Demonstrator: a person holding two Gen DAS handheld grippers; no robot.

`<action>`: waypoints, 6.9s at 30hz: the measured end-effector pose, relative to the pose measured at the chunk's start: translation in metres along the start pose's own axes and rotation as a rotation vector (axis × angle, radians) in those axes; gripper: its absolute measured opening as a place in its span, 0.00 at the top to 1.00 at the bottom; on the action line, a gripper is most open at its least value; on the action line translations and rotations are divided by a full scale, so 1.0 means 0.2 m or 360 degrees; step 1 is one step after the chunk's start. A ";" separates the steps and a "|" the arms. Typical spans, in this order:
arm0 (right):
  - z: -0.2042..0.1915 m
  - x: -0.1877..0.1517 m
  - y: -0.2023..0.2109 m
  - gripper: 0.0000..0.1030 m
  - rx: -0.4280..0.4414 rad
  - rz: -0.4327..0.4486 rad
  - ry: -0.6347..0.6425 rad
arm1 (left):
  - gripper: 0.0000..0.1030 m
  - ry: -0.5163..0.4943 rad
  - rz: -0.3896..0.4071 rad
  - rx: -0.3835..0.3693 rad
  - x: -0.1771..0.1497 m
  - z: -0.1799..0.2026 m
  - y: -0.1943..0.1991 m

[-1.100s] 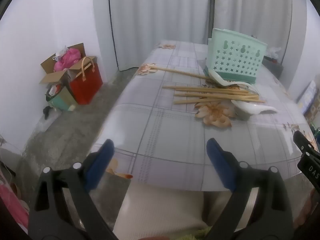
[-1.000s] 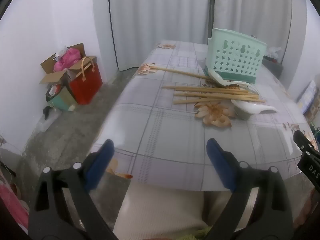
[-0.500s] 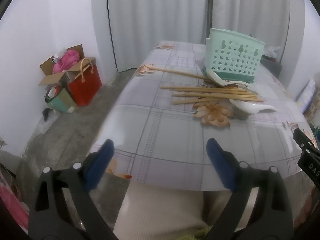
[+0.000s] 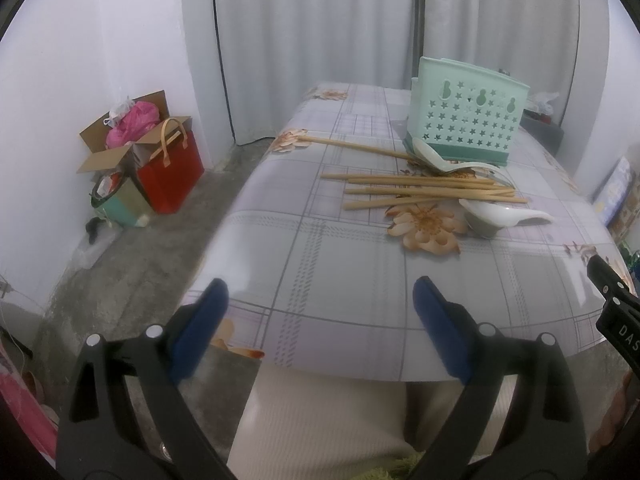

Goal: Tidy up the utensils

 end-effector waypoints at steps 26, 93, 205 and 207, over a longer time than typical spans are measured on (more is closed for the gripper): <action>0.00 0.01 0.00 0.06 0.0000 0.0004 -0.0002 | 0.13 -0.0006 0.0007 -0.0009 0.01 0.02 0.01; -0.04 -0.01 -0.42 0.06 0.0461 -0.0289 0.0293 | 1.00 0.0186 -0.0120 -0.0921 0.39 0.39 -0.29; 0.20 1.45 -0.08 0.98 0.1190 0.0470 -0.0209 | 0.66 0.0237 0.0137 -0.0753 0.83 -0.11 -0.39; 0.17 1.53 -0.08 0.98 0.1232 0.0515 -0.0218 | 0.66 0.0246 0.0128 -0.0732 0.79 -0.14 -0.40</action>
Point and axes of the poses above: each gripper's, at about its wrist camera, not at the fingertips, and y roughly against the way its jaws point, z to its right, x to its top, the point moved 4 cm from there along -y, roughly the way its jaws point, and after that the axes turned 4 degrees about -x, right-handed, at the moved point
